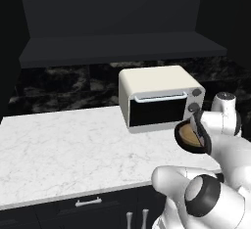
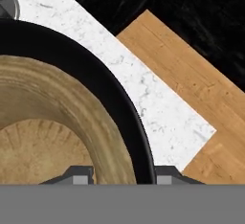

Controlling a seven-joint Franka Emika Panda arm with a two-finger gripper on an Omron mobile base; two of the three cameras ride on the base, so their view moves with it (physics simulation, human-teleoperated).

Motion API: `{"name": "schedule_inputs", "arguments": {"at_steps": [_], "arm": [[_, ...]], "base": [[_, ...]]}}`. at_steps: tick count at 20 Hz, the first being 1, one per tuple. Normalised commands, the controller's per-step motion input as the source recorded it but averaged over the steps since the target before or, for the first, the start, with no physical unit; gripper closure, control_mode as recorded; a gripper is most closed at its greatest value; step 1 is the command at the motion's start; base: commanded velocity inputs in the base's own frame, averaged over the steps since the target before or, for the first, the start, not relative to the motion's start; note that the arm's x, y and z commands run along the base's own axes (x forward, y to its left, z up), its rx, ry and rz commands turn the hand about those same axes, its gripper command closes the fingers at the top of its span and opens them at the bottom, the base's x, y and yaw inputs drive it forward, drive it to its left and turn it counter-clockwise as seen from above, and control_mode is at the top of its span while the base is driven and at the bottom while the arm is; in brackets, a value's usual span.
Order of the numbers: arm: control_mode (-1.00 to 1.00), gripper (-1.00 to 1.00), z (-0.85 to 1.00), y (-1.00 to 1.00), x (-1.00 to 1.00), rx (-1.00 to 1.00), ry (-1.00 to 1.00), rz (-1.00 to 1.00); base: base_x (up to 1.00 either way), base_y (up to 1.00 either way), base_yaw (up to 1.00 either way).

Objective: Pick up the bowls on the counter and stack them on top of one another in the open cabinet. Place the smaller bowl on top of the larger bowl.

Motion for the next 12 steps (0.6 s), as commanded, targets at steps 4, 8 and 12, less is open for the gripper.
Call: {"name": "schedule_inputs", "arguments": {"at_steps": [4, 8, 12], "arm": [[-1.0, 1.0, 0.96, -0.07, -0.77, 0.02, -0.14, -0.11], [-1.0, 1.0, 1.0, 0.0, -0.64, 0.02, -0.22, -0.06], [-1.0, 1.0, 1.0, 0.27, -0.39, 0.0, -0.26, 0.0]], "base": [[0.0, 0.0, 0.0], [0.0, 0.0, 0.0], [0.0, 0.0, 0.0]]}}
